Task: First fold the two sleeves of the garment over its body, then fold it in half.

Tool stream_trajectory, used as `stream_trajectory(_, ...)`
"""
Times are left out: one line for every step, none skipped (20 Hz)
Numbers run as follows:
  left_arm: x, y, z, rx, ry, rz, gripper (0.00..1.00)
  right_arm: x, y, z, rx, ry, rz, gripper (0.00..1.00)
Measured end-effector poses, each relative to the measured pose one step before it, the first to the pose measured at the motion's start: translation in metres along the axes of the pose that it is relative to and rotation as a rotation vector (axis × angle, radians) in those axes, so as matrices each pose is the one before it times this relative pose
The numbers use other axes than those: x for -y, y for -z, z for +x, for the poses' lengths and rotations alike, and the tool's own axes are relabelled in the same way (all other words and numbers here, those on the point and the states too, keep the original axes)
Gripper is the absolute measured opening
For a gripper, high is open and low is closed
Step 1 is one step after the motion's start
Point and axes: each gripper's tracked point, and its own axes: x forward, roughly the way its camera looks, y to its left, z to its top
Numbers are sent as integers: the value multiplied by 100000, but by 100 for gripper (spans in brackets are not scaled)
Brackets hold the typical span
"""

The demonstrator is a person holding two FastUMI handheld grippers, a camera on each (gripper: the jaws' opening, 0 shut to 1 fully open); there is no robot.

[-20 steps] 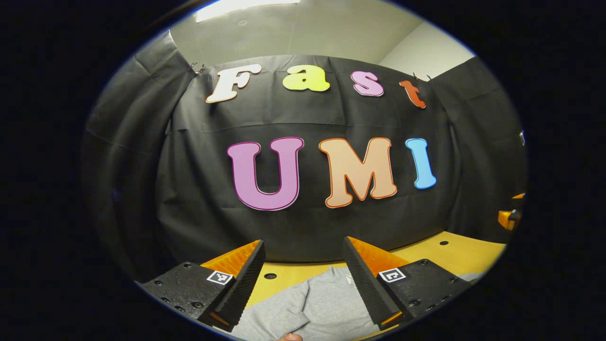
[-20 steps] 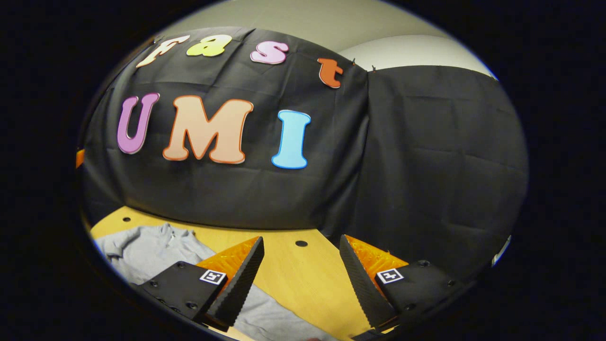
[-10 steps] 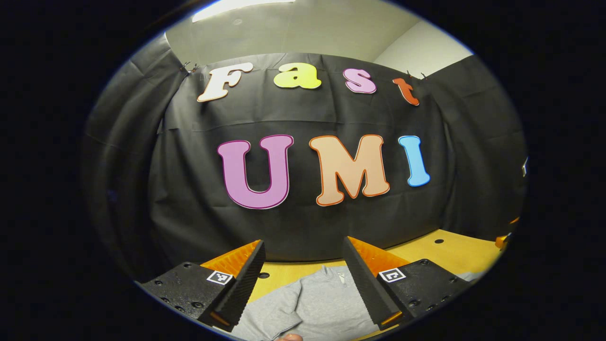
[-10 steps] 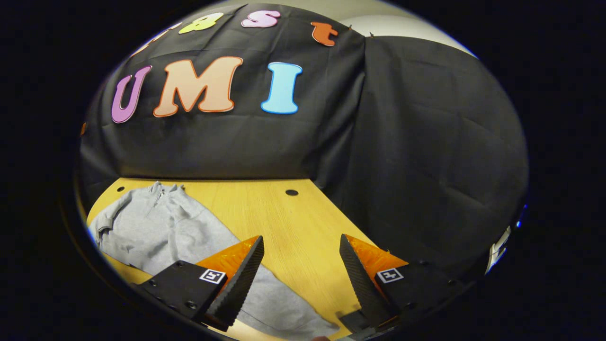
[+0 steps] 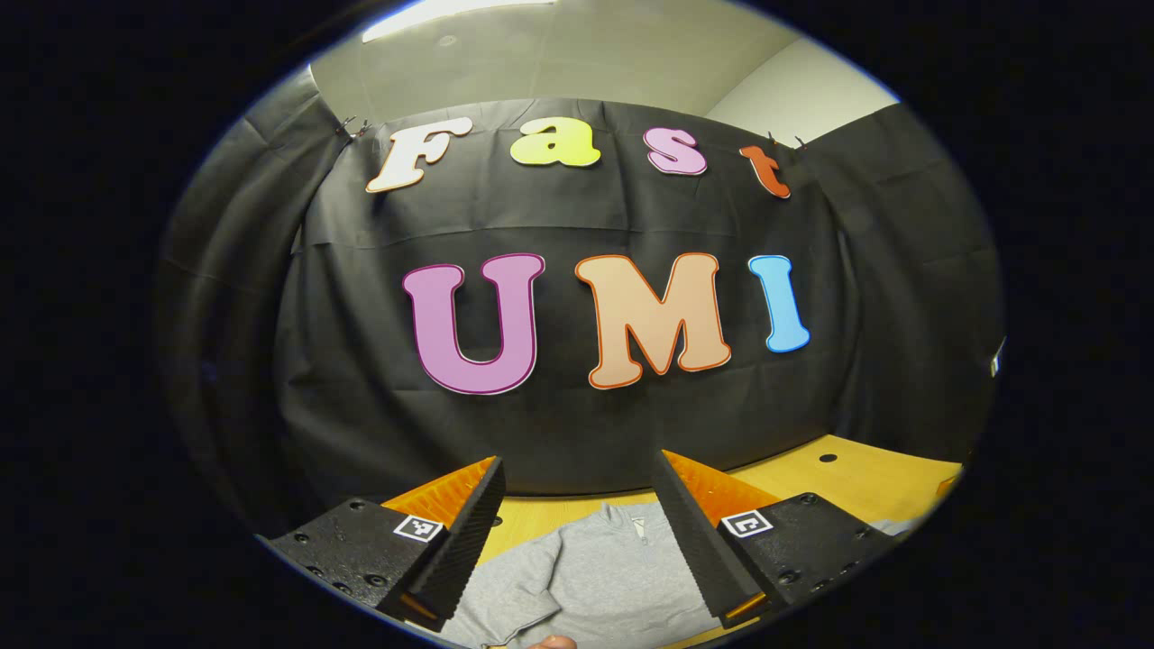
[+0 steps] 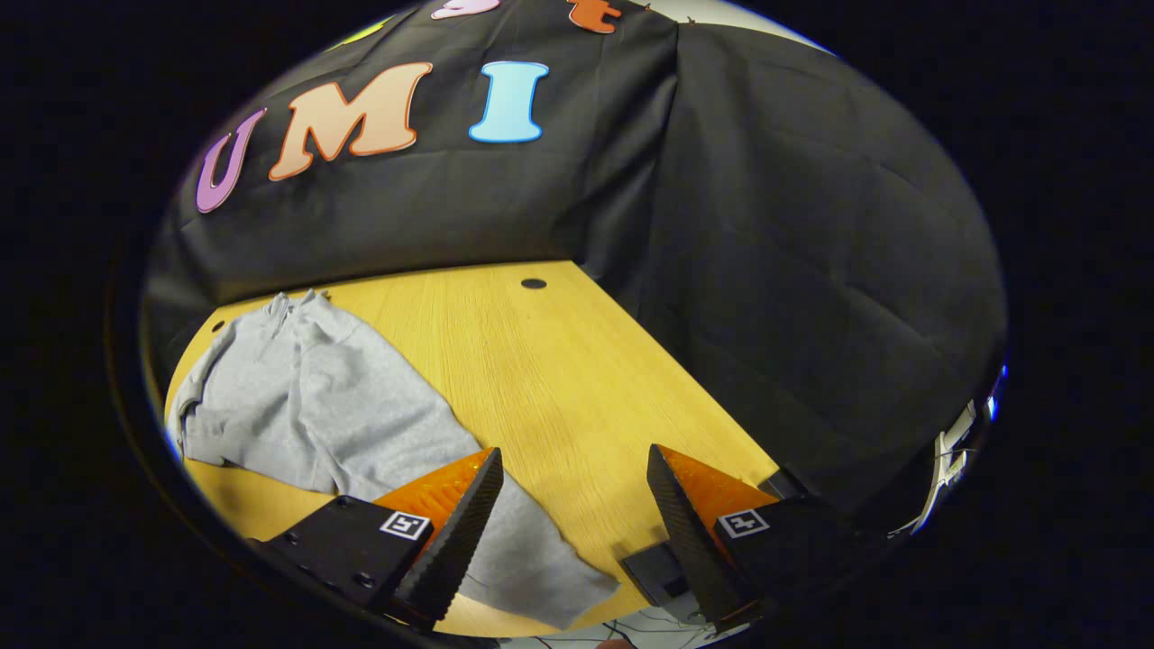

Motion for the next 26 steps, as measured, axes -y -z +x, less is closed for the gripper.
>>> stream_trajectory(177,7,-80,-179,48,-72,95,101,1012,64,-2222,-442,-962,100)
stream_trajectory(260,92,68,-240,63,16,95,76,968,7,-2094,-399,-758,100)
stream_trajectory(227,-6,108,-155,152,1,95,-116,868,117,-2223,-740,-453,100)
stream_trajectory(223,108,67,-257,136,22,96,-123,786,56,-2121,-1197,-99,100)
stream_trajectory(266,32,73,-148,149,43,96,-264,562,105,-2109,-1420,56,100)
stream_trajectory(236,-36,17,-96,67,33,96,-239,795,140,-2033,-1571,-10,100)
stream_trajectory(363,-15,71,-117,186,22,96,-91,960,128,-1932,-1185,-249,100)
stream_trajectory(338,163,57,-167,173,20,96,-101,633,29,-2023,-895,-125,100)
stream_trajectory(381,68,48,-417,110,30,96,-67,638,65,-1801,-1034,229,100)
stream_trajectory(370,79,-61,-177,221,-201,96,-153,432,1,-1650,-1357,488,100)
stream_trajectory(353,3,-26,-192,151,-149,96,-191,479,180,-1887,-1274,413,100)
stream_trajectory(442,137,-8,-189,81,-48,96,-225,405,85,-1741,-1349,-39,100)
stream_trajectory(404,72,9,-195,-39,-28,96,-121,468,121,-1755,-1231,-372,100)
stream_trajectory(322,15,2,-253,8,-116,96,-171,415,166,-1599,-1201,-818,100)
stream_trajectory(453,155,17,-334,-5,-129,96,-335,513,155,-1917,-2145,-453,100)
stream_trajectory(450,85,-57,-293,-68,-284,96,-299,363,2,-1938,-1718,8,100)
stream_trajectory(490,57,60,-376,-45,-578,96,-238,264,27,-1370,-1267,-364,99)
stream_trajectory(474,-34,26,-152,-136,-561,96,-208,219,119,-1572,-1562,-759,99)
stream_trajectory(450,-31,-32,-130,-299,-298,96,75,489,154,-1873,-423,-1035,97)
stream_trajectory(517,90,-71,11,-189,-35,96,43,234,137,-1202,-347,-944,93)
stream_trajectory(454,-141,36,-117,-58,342,96,168,162,86,-633,345,-923,84)
stream_trajectory(371,-181,-144,325,-113,557,95,248,-124,69,394,46,-510,77)
stream_trajectory(371,-264,-4,681,-98,543,96,-212,4,38,-275,-933,385,60)
stream_trajectory(388,-30,43,225,-34,500,95,21,-94,-100,-124,-754,451,54)
stream_trajectory(326,-34,-73,-270,-4,383,96,185,-14,128,143,-367,397,43)
stream_trajectory(209,110,-192,-18,-7,92,95,193,-62,-3,142,-177,1077,34)
